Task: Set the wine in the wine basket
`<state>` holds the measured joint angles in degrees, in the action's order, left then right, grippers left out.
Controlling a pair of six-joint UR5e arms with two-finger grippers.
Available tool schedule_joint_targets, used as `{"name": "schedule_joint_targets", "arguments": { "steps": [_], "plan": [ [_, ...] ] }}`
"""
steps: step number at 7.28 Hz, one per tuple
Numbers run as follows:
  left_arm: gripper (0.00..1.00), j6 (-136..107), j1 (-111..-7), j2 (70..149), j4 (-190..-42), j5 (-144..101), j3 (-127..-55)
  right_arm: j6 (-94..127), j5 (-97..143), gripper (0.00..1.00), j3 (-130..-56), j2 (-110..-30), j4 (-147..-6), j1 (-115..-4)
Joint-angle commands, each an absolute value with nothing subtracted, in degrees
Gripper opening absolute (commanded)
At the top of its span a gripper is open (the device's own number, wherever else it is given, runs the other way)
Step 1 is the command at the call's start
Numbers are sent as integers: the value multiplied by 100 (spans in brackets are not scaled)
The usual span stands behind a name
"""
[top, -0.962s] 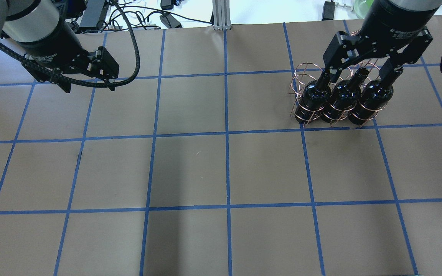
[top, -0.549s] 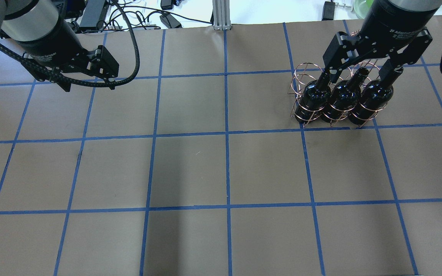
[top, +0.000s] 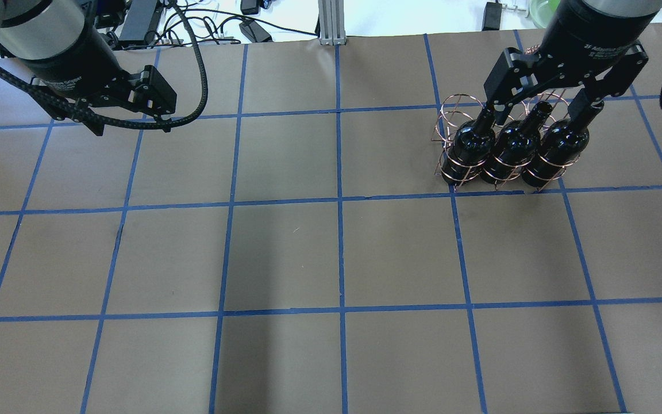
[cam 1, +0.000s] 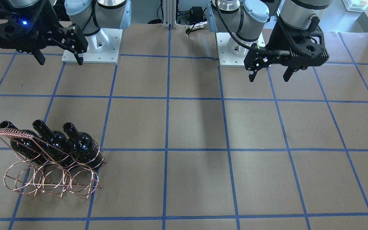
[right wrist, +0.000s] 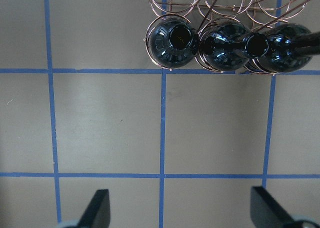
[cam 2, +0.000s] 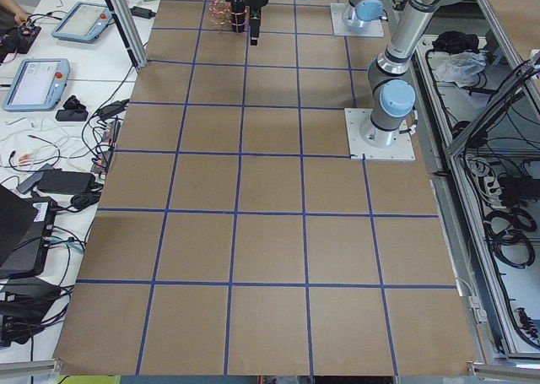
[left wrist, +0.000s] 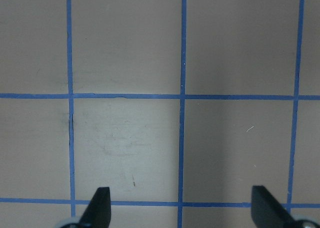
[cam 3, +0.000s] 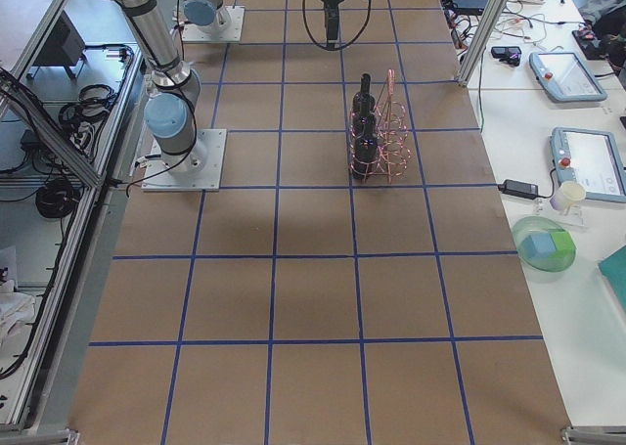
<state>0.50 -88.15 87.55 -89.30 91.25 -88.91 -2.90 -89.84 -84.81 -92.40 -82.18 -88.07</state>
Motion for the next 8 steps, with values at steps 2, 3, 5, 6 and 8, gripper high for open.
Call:
{"name": "schedule_joint_targets", "arguments": {
  "steps": [2, 3, 5, 6, 8],
  "plan": [
    [100, 35, -8833, 8763, -8938, 9140, -8903, -290, -8974, 100, -8481, -9246, -8218, -8807],
    [100, 35, -8842, 8780, -8930, 9115, -8921, -290, -8982, 100, -8481, -9246, -8218, -8807],
    [100, 44, -8842, 8789, -8912, 9140, -8921, -290, -8982, 100, -8481, -9246, -8209, -8807],
    [100, 44, -8842, 8789, -8903, 9141, -8921, -290, -8982, 100, -8490, -9246, -8209, -8807],
    [100, 44, -8842, 8798, -8912, 9175, -8930, -290, -8982, 100, -8490, -9246, -8200, -8807]
  ]
}}
